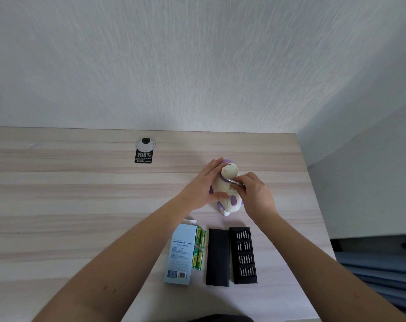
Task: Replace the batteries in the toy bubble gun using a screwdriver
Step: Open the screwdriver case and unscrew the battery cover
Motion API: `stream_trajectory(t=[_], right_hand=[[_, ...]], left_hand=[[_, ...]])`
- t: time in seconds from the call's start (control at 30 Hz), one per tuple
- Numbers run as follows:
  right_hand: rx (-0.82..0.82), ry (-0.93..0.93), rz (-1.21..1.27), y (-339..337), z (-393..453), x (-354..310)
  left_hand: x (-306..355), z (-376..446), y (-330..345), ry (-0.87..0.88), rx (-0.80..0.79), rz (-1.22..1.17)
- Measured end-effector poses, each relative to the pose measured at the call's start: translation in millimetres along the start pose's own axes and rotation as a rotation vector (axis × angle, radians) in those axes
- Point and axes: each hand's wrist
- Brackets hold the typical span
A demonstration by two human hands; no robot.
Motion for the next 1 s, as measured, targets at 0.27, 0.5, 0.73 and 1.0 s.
stream_trajectory(t=[0.27,0.5,0.73,1.0], right_hand=[[0.008,0.040,0.043,0.6,-2.4,0.4],[0.052,0.013,0.046,-1.5,-0.1,-1.2],[0.074,0.078,0.211,-8.5,-12.7,14.6],[-0.029,0.390,0.271,12.2,-64.1,82.7]], left_hand=[[2.3,-0.1,-0.4,0.002,-0.004,0.009],[3.7,-0.5,-2.1,-0.008,-0.009,0.011],[4.0,-0.9,-3.5,-0.017,-0.015,0.029],[1.7,0.8,-2.7,-0.015,-0.007,0.044]])
Point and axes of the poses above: each hand's wrist, its own z-axis towards the middle knuckle, its own y-axis out of the palm, x = y × z, and after that the axes turned 10 degrees about -x, right-handed
